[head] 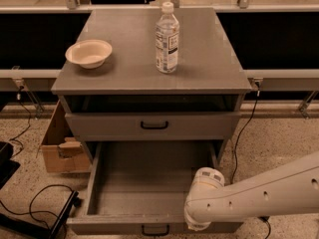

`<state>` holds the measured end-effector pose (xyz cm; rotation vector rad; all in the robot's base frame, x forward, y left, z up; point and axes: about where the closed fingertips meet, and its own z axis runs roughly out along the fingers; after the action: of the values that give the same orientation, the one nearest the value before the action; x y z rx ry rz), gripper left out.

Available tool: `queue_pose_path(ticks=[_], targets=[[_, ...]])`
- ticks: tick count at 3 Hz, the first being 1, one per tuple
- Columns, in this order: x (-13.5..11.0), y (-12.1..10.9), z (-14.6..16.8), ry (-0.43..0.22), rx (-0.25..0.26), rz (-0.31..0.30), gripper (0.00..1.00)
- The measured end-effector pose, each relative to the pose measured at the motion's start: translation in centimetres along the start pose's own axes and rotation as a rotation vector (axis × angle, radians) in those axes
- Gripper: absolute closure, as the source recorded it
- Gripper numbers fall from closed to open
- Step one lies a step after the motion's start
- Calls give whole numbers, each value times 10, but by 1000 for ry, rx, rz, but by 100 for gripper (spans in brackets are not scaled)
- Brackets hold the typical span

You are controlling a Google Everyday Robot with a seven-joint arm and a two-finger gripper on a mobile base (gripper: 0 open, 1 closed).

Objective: Open middle drawer

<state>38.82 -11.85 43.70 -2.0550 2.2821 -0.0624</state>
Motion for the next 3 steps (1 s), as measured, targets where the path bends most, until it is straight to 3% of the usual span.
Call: queue_pose_path(ticks=[3], targets=[[9,26,-10,26,19,28,100]])
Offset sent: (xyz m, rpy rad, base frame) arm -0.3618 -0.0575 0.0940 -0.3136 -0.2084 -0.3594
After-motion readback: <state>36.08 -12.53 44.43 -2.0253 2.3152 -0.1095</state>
